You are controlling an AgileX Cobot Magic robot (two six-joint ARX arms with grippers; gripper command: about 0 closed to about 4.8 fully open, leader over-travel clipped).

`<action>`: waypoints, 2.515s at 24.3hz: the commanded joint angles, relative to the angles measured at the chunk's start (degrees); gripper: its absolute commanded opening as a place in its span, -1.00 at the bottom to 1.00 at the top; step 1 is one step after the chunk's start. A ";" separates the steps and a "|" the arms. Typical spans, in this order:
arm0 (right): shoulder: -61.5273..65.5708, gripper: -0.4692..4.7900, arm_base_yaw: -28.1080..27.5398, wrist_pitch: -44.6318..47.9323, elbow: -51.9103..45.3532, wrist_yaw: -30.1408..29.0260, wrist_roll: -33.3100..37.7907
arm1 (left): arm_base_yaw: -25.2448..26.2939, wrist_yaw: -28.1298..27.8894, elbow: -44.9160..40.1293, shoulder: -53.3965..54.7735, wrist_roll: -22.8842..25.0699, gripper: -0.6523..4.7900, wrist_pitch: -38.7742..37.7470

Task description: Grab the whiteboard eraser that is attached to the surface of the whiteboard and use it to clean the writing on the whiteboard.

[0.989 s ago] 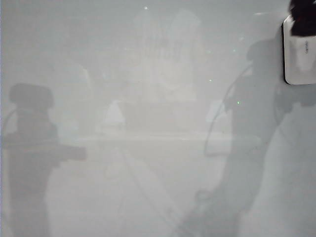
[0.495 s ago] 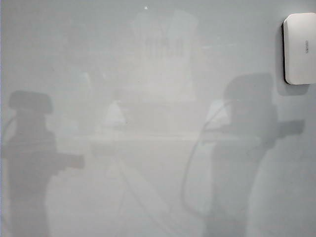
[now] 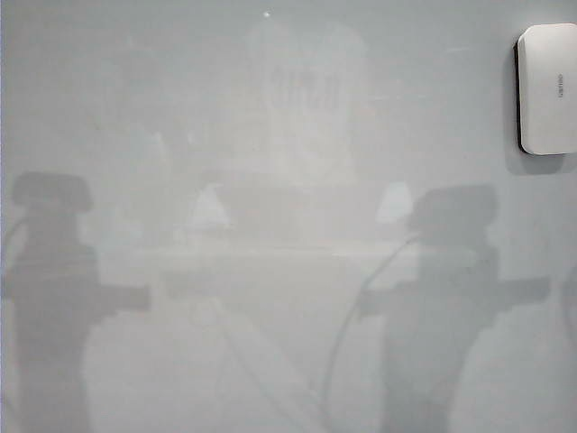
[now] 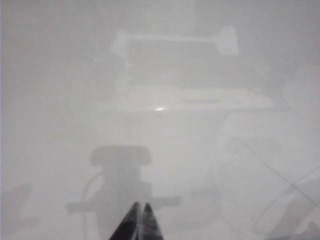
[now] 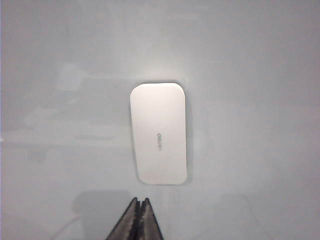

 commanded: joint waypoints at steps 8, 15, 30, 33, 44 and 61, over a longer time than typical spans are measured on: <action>-1.90 -0.84 0.07 -0.72 -1.49 -0.02 1.05 | -0.07 0.20 0.00 0.09 0.07 -0.78 0.35; -1.90 -0.84 0.00 -2.95 -1.64 3.37 -4.37 | -0.07 0.20 0.00 0.09 0.07 -0.78 0.37; -1.92 -0.84 -13.92 8.04 -12.96 -6.03 -6.47 | -0.07 0.20 0.00 0.09 0.07 -0.78 0.35; -1.92 -0.84 -13.92 8.31 -14.80 -6.45 -5.35 | -0.07 0.20 0.00 0.09 0.07 -0.78 0.35; -1.92 -0.84 -13.92 6.16 -19.80 -7.13 1.22 | -0.07 0.22 0.00 0.09 0.07 -0.78 0.35; -1.86 -0.84 -14.03 5.66 -19.80 -7.19 1.07 | -0.07 0.20 0.00 0.09 0.07 -0.78 0.35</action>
